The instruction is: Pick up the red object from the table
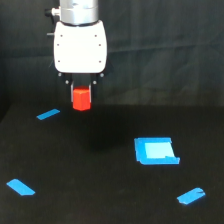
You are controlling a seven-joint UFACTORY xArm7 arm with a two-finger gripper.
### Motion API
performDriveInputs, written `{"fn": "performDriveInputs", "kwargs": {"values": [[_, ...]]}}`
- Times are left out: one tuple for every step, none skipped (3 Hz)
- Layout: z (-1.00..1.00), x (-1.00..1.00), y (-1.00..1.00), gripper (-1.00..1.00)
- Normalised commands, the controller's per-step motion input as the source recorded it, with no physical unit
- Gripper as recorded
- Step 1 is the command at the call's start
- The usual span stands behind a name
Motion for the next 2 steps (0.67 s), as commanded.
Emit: {"fn": "performDriveInputs", "kwargs": {"values": [[-0.06, 0.13, 0.13, -1.00], [0.08, 0.09, -0.06, -1.00]]}}
